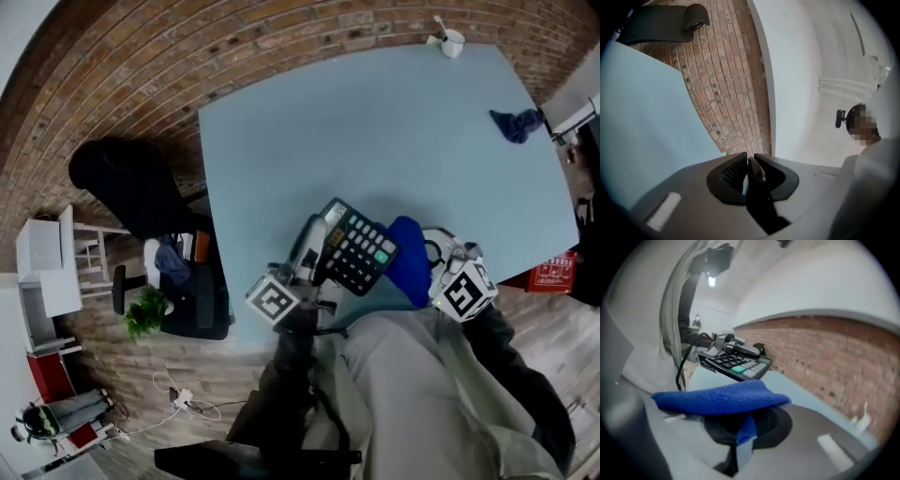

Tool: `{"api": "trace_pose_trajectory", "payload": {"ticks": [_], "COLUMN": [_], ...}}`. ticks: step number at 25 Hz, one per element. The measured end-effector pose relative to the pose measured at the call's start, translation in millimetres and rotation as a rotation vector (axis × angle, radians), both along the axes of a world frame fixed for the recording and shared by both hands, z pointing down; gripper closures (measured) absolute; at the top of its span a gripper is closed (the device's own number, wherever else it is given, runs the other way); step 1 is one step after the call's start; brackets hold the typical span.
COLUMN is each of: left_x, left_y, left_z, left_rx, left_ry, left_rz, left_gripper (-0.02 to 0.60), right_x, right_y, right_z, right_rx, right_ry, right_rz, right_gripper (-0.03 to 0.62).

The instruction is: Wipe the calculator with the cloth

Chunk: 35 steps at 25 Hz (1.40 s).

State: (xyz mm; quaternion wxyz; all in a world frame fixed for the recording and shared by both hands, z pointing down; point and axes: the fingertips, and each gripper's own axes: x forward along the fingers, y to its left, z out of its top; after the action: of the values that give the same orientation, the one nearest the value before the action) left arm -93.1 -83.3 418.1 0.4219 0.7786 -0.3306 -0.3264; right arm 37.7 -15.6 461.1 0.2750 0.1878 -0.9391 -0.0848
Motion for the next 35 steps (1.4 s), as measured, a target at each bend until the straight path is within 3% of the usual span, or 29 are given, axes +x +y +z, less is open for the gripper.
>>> {"api": "trace_pose_trajectory", "payload": {"ticks": [2,4,8,10,13,16,18,22,24,27,29,32,35], "left_x": [-5.7,-12.2,-24.5,-28.4,-31.3,-38.2,-40.2,-38.4,-35.5,-25.9,-19.9,-16.1,-26.6], "left_y": [-8.1,-9.0,-5.8,-5.0,-6.0,-6.4,-4.7,6.7,13.7,18.4,17.7,19.8,19.9], "left_z": [40.1,73.5,101.2,98.4,83.6,63.8,44.1,7.5,-2.6,-12.3,-17.4,-23.6,-22.9], "left_rx": [-0.064,-0.133,-0.249,-0.273,-0.272,-0.224,-0.148,-0.031,-0.004,0.052,0.093,0.141,0.137], "left_ry": [-0.059,-0.075,0.043,0.103,0.138,0.064,-0.013,-0.11,-0.142,-0.22,-0.266,-0.289,-0.276], "left_rz": [0.022,0.024,-0.074,-0.168,-0.295,-0.36,-0.362,-0.391,-0.425,-0.438,-0.415,-0.374,-0.386], "left_gripper": [0.526,0.526,0.526,0.526,0.528,0.529,0.529,0.529,0.529,0.529,0.534,0.532,0.534], "right_x": [4.7,5.5,-7.3,-25.9,-67.0,-96.0,-97.0,-73.7,-66.2,-79.4,-87.1,-72.3,-37.9], "right_y": [11.8,24.4,30.4,28.9,45.3,65.6,62.6,16.7,2.4,15.1,25.2,23.3,14.4], "right_z": [48.2,77.9,72.3,61.6,54.8,46.0,39.1,17.3,9.7,7.2,6.9,-3.0,-1.0], "right_rx": [-0.231,-0.357,-0.349,-0.33,-0.393,-0.451,-0.468,-0.596,-0.644,-0.717,-0.79,-0.964,-1.001], "right_ry": [-0.112,-0.179,-0.182,-0.136,-0.036,-0.036,-0.081,-0.339,-0.412,-0.436,-0.503,-0.733,-0.835], "right_rz": [0.097,0.167,0.17,0.113,-0.034,-0.133,-0.12,0.079,0.146,0.097,0.048,0.023,0.079], "right_gripper": [0.574,0.574,0.574,0.574,0.574,0.574,0.574,0.574,0.574,0.574,0.579,0.579,0.579]}}
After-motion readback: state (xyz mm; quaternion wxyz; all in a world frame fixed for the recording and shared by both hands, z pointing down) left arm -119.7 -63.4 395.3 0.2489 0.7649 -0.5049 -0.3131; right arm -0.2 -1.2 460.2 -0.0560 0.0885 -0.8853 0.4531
